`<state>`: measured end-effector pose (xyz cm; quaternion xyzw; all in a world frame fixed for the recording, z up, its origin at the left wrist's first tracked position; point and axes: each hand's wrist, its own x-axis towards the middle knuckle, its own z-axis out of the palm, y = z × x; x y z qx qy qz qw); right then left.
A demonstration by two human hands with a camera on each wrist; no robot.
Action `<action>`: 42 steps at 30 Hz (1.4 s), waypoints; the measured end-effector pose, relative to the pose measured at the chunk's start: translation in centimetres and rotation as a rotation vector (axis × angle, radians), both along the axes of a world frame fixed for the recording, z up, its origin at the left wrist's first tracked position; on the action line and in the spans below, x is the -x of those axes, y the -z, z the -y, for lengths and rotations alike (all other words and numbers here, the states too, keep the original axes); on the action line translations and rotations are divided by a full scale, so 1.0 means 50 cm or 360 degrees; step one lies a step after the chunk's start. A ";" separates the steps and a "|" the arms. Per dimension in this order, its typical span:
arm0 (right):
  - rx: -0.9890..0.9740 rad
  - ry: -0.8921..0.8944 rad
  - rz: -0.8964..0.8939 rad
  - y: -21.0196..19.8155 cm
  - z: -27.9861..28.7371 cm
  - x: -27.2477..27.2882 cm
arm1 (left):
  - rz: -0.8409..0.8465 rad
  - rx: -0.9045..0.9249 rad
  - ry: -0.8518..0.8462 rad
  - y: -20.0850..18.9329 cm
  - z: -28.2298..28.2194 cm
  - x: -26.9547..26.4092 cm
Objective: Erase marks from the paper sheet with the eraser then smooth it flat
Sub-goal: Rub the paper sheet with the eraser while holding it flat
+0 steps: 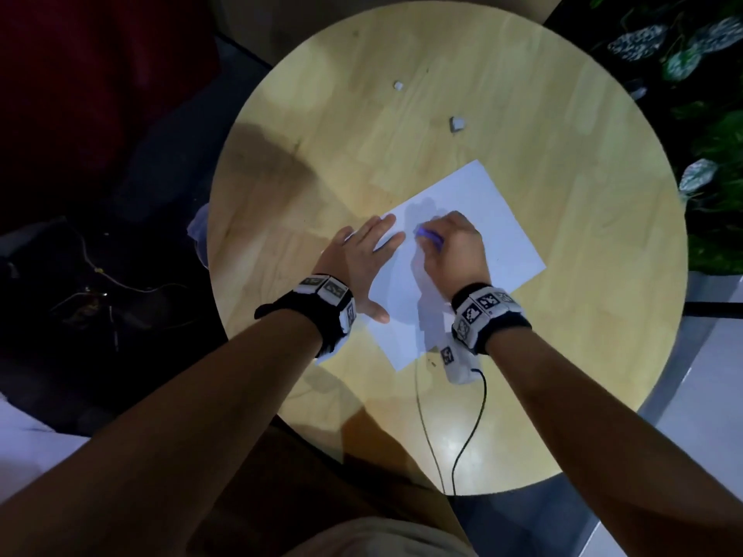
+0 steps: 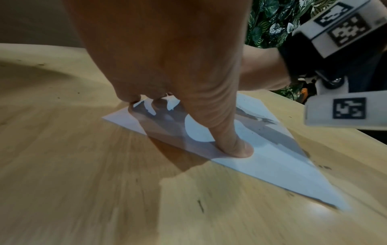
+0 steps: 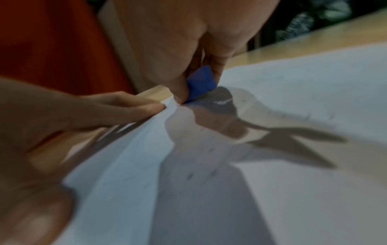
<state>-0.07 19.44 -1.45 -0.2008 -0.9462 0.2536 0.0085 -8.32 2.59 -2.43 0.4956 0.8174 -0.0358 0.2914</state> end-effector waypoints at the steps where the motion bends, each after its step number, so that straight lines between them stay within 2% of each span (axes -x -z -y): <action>1: 0.0028 0.0021 -0.0022 0.002 0.014 -0.010 | -0.0004 0.0002 0.0003 0.000 0.001 0.000; 2: 0.0053 -0.0037 -0.0037 0.000 0.039 -0.031 | -0.0023 0.0004 0.0009 0.001 0.001 0.000; 5: 0.0170 -0.0452 0.0065 -0.026 0.105 -0.111 | -0.0066 0.0002 0.0016 0.002 0.000 -0.001; 7: 0.0143 -0.0626 0.0162 -0.034 0.087 -0.099 | -0.0064 0.0015 0.0017 0.001 -0.001 0.001; 8: 0.0071 -0.0609 0.0163 -0.027 0.065 -0.073 | -0.0062 0.0025 0.0024 0.000 -0.001 0.002; 10: -0.0039 -0.0307 0.0101 -0.010 0.022 -0.020 | -0.0038 0.0034 0.0032 -0.003 -0.001 0.002; 12: -0.0018 -0.0052 0.0026 0.000 0.012 -0.010 | -0.0020 0.0031 0.0026 -0.003 -0.001 0.000; 14: 0.0038 -0.0134 0.0014 -0.004 0.052 -0.051 | -0.0047 0.0031 0.0023 -0.003 -0.001 -0.002; 16: 0.0112 -0.0422 0.0060 -0.022 0.096 -0.108 | -0.0080 0.0024 0.0016 -0.001 0.000 -0.003; 18: 0.0099 -0.0636 0.0129 -0.031 0.089 -0.110 | -0.0076 0.0028 0.0017 -0.001 -0.002 -0.001; 20: -0.0005 -0.0561 0.0131 -0.018 0.046 -0.053 | -0.0065 0.0035 0.0026 -0.002 -0.002 0.002; 22: -0.0070 -0.0217 0.0054 -0.008 0.007 0.001 | -0.0030 0.0031 0.0028 -0.003 -0.001 0.004; 24: -0.0025 -0.0060 -0.0004 0.000 0.011 0.000 | -0.0021 0.0030 0.0025 -0.003 0.001 0.002; 26: 0.0016 -0.0201 -0.0004 -0.006 0.056 -0.048 | -0.0062 0.0030 0.0025 -0.002 0.002 0.000; 28: 0.0087 -0.0487 0.0066 -0.021 0.095 -0.104 | -0.0094 0.0022 0.0019 0.000 0.002 -0.001; 30: 0.0078 -0.0643 0.0132 -0.028 0.079 -0.094 | -0.0085 0.0027 0.0019 0.001 0.000 0.000; 31: 0.0026 -0.0597 0.0127 -0.023 0.058 -0.065 | -0.0077 0.0031 0.0020 0.000 -0.001 0.001; 34: -0.0023 -0.0115 0.0033 -0.003 0.012 0.005 | -0.0039 0.0036 0.0023 -0.004 -0.002 -0.001; 36: 0.0052 0.0017 -0.0006 0.008 0.036 -0.010 | -0.0056 0.0036 0.0026 -0.006 -0.001 -0.003; 40: 0.0203 -0.0368 0.0069 -0.023 0.120 -0.112 | -0.0097 0.0009 -0.0006 -0.001 0.001 -0.003; 42: 0.0152 -0.0490 0.0122 -0.034 0.092 -0.088 | -0.0096 0.0023 -0.0003 -0.002 -0.001 -0.002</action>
